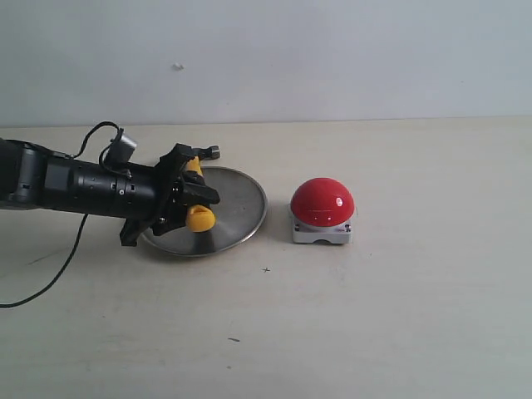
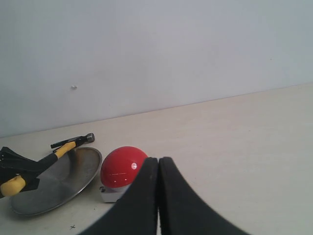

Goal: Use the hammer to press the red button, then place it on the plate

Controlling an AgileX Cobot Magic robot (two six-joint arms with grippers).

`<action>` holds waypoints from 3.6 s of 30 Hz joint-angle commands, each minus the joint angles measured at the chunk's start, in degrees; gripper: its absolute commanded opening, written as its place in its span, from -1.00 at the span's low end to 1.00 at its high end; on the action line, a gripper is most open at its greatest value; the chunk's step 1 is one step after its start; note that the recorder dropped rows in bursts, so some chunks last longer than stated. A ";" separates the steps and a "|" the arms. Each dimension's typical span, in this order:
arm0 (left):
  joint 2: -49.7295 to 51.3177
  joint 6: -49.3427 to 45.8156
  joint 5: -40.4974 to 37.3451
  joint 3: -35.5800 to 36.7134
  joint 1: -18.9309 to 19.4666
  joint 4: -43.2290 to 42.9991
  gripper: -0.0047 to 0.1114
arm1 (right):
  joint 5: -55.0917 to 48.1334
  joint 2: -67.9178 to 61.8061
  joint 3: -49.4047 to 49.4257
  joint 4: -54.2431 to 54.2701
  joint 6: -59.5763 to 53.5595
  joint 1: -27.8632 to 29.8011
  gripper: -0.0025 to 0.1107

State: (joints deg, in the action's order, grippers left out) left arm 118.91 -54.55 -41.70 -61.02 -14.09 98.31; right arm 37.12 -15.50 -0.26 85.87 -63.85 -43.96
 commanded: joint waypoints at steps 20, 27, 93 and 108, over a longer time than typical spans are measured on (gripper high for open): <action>-0.27 7.21 -8.07 -0.29 2.89 -15.99 -0.19 | -0.16 0.19 0.26 -0.71 -0.54 -0.03 -0.96; -2.18 6.87 -18.14 -0.29 7.59 -17.71 -0.20 | -0.16 0.19 0.26 -0.71 -0.54 -0.03 -0.96; -110.78 62.72 32.23 56.59 9.43 -107.89 -0.92 | -2.92 0.19 0.26 1.18 2.99 -0.03 -0.96; -112.32 63.99 39.10 61.02 9.43 -107.73 -0.92 | -2.92 0.19 0.26 1.18 2.99 -0.03 -0.96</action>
State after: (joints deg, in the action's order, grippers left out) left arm 6.88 8.95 -3.41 -0.18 -4.61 -8.92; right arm 34.78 -15.50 -0.26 87.50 -60.74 -43.96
